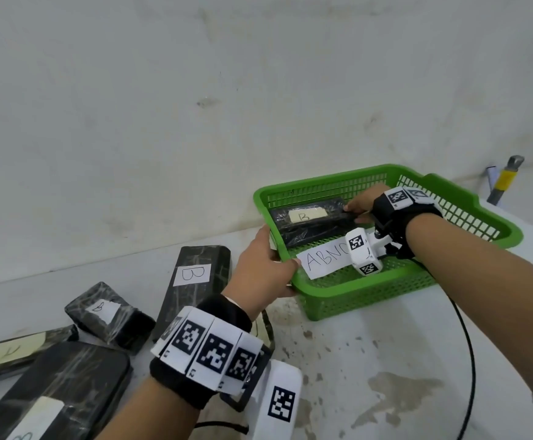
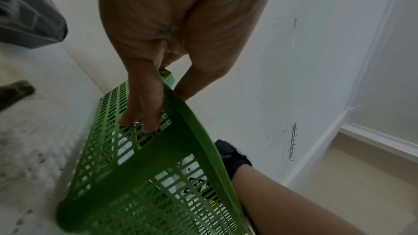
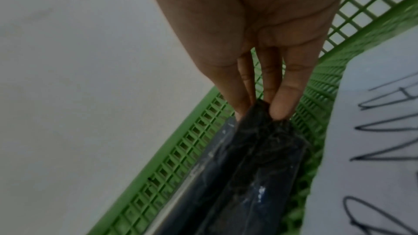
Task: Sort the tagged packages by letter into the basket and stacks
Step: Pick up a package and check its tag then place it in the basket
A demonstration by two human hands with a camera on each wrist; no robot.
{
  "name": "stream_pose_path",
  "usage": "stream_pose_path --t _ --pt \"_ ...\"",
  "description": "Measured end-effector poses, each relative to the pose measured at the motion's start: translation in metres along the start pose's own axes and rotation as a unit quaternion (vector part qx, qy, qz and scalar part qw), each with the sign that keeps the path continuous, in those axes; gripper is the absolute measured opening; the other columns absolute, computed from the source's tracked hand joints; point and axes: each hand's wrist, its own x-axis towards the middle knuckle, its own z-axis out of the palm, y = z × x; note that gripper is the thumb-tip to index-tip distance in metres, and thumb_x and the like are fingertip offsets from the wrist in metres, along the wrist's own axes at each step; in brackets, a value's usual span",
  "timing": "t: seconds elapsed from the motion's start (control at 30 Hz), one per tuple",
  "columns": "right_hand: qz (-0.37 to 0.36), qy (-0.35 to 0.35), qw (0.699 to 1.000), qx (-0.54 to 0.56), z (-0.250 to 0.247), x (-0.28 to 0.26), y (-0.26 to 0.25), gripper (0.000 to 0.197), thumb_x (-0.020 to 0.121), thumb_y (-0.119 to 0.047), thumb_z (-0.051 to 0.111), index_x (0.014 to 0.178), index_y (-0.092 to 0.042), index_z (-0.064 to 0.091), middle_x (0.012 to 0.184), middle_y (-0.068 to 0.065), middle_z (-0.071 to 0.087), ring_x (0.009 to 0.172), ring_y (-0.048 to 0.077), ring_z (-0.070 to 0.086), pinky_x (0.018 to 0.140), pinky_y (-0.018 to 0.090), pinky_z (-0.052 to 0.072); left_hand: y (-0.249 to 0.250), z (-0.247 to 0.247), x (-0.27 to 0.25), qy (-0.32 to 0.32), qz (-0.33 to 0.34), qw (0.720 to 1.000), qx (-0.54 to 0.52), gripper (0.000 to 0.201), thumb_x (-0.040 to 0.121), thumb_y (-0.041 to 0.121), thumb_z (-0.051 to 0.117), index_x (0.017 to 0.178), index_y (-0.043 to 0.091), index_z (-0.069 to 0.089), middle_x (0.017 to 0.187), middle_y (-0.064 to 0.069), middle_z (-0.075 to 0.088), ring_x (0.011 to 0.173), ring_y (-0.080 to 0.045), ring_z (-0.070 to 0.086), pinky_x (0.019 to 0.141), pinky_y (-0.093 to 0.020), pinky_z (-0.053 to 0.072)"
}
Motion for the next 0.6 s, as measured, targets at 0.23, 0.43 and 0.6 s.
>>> stream_pose_path --t 0.23,0.43,0.6 --pt "0.013 0.005 1.0 0.017 -0.019 -0.03 -0.019 0.021 0.092 0.007 0.058 0.111 0.006 0.067 0.115 0.018 0.066 0.089 0.031 0.065 0.081 0.043 0.058 0.001 0.002 -0.003 0.02 -0.013 1.0 -0.02 0.045 0.094 -0.002 0.057 0.118 0.033 0.043 0.108 -0.017 0.07 0.095 -0.033 0.071 0.078 -0.05 0.061" --pt "-0.011 0.0 0.999 0.032 -0.031 -0.077 -0.033 0.024 0.093 0.007 0.056 0.117 0.008 0.062 0.106 0.016 0.064 0.072 0.02 0.061 0.05 0.02 0.054 0.012 0.004 -0.008 0.074 -0.013 0.996 0.036 0.055 0.091 0.004 0.065 0.139 0.008 0.038 0.116 -0.022 0.063 0.103 -0.038 0.066 0.084 -0.052 0.058" --pt "-0.047 -0.03 0.994 0.089 -0.016 -0.128 -0.052 0.024 0.093 0.009 0.056 0.115 0.009 0.062 0.111 0.022 0.065 0.073 0.02 0.063 0.051 0.021 0.057 0.023 -0.014 -0.039 0.11 0.009 0.987 0.116 0.055 0.094 0.025 0.065 0.14 0.004 0.043 0.125 -0.018 0.059 0.095 -0.029 0.065 0.087 -0.046 0.058"
